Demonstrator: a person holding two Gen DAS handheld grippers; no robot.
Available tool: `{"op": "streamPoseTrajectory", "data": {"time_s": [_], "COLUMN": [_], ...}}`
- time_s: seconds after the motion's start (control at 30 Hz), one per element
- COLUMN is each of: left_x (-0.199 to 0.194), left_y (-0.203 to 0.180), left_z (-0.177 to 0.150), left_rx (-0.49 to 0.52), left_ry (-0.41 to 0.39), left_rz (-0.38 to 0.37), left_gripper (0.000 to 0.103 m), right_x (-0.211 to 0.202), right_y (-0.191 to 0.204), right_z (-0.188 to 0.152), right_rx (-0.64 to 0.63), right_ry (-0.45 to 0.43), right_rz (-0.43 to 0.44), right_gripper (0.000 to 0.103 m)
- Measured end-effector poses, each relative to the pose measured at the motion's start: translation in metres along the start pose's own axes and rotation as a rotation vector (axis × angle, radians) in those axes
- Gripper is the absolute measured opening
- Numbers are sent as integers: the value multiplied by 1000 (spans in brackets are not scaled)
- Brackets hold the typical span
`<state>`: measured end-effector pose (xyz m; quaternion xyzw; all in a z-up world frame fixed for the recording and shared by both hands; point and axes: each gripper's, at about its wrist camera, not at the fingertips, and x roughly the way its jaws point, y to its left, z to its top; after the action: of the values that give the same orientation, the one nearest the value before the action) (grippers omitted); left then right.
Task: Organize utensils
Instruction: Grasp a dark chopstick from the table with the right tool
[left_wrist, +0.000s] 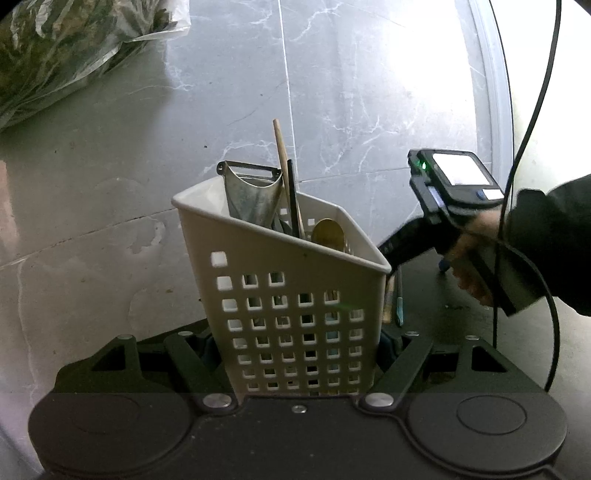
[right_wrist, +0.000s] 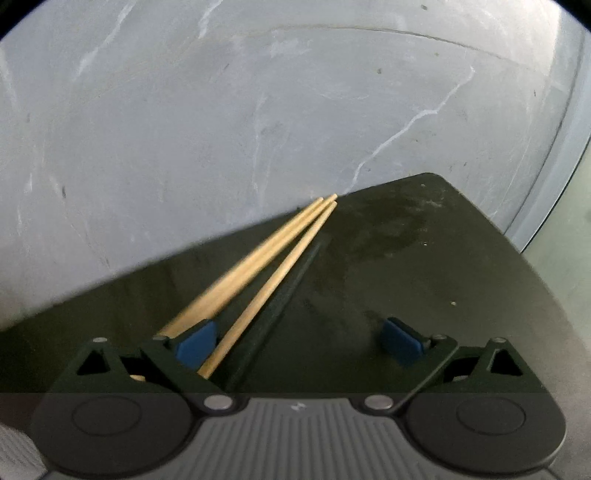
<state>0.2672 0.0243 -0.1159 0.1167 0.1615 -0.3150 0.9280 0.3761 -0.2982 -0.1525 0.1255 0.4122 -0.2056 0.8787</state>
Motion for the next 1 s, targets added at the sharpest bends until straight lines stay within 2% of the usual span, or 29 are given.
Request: {"op": "streamPoseTrajectory", "data": {"time_s": [0.1, 0.2, 0.27, 0.3, 0.33, 0.37, 0.47, 0.67, 0.83, 0.87, 0.93, 1.0], "left_x": [0, 0, 0, 0, 0, 0, -2, -3, -3, -3, -3, -3], "left_y": [0, 0, 0, 0, 0, 0, 0, 1, 1, 1, 2, 1], "left_z": [0, 0, 0, 0, 0, 0, 0, -2, -2, -2, -2, -3], "left_rx": [-1, -1, -2, -3, -4, -5, -13, -25, -23, -21, -21, -22], "left_ry": [-1, -2, -2, -1, -1, -1, -8, -13, -14, -14, -16, -16], "left_rz": [-2, 0, 0, -1, -1, 0, 1, 4, 0, -1, -1, 0], "left_gripper": [78, 78, 78, 78, 78, 78, 78, 78, 78, 78, 78, 78], "right_x": [-7, -9, -7, -5, -4, -4, -8, -21, -29, -32, -43, -49], "right_y": [-4, -8, -8, -8, -7, -8, -8, -21, -25, -29, -33, -36], "right_z": [-9, -6, 5, 11, 16, 19, 18, 4, -6, -9, -12, -14], "right_rx": [-19, -27, -26, -28, -37, -42, -108, -197, -161, -138, -115, -96], "right_ry": [-3, 9, 21, 31, 41, 50, 83, 147, 103, 88, 39, 34], "right_rz": [13, 24, 26, 27, 31, 33, 40, 102, 133, 148, 160, 193], "right_gripper": [98, 86, 68, 63, 49, 23, 17, 12, 9, 4, 4, 5]}}
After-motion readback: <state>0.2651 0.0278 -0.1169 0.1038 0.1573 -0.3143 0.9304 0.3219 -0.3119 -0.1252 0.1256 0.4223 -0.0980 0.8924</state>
